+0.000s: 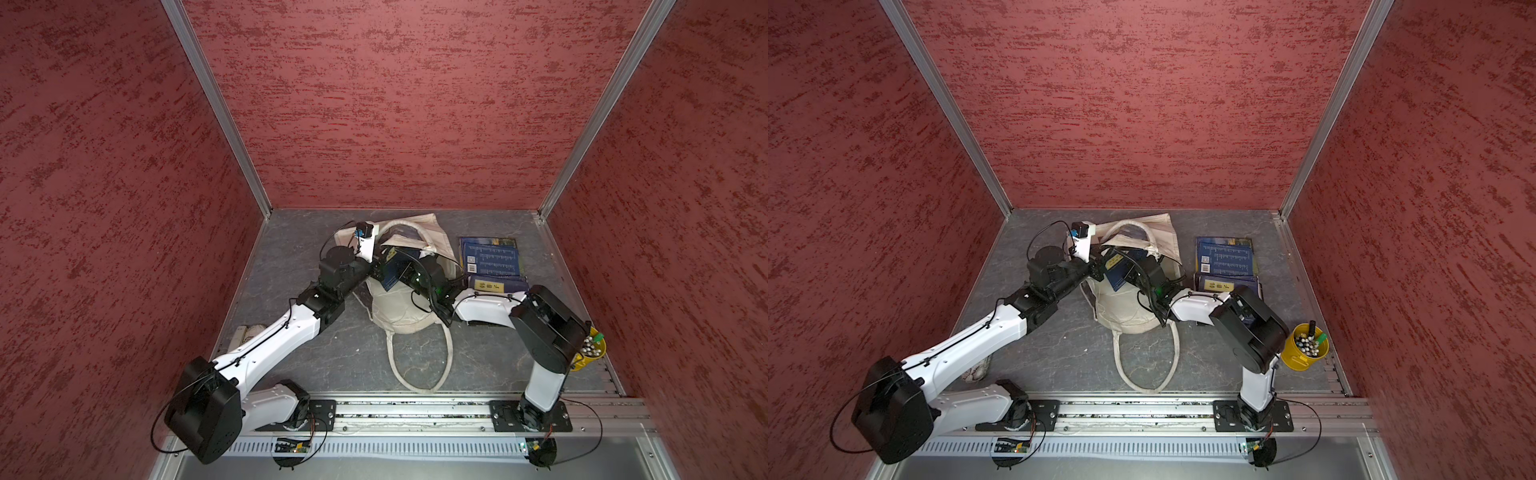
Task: Take out the books from the canvas bag
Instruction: Pick up the book from the canvas bag.
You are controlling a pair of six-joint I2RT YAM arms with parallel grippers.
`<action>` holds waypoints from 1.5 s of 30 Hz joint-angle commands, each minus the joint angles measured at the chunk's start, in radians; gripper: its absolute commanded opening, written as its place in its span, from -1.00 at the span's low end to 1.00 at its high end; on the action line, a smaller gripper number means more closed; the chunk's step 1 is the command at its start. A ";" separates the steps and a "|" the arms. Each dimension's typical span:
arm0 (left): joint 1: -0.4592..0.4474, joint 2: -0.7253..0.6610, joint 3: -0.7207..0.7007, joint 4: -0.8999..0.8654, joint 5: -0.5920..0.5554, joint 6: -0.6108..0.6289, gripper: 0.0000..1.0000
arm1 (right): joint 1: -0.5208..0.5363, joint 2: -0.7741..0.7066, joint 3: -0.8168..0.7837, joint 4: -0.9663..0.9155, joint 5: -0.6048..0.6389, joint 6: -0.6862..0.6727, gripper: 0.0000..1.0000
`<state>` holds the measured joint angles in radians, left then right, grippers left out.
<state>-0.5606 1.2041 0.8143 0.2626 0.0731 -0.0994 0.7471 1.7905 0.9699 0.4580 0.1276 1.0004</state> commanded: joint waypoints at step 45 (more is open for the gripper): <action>0.015 0.017 0.059 -0.010 -0.134 -0.016 -1.00 | 0.086 -0.985 -0.116 -0.397 -0.011 -0.459 -1.00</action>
<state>-0.5499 1.2167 0.8436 0.2497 -0.0509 -0.1005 0.8333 0.8375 0.8272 -0.0162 0.0200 0.5251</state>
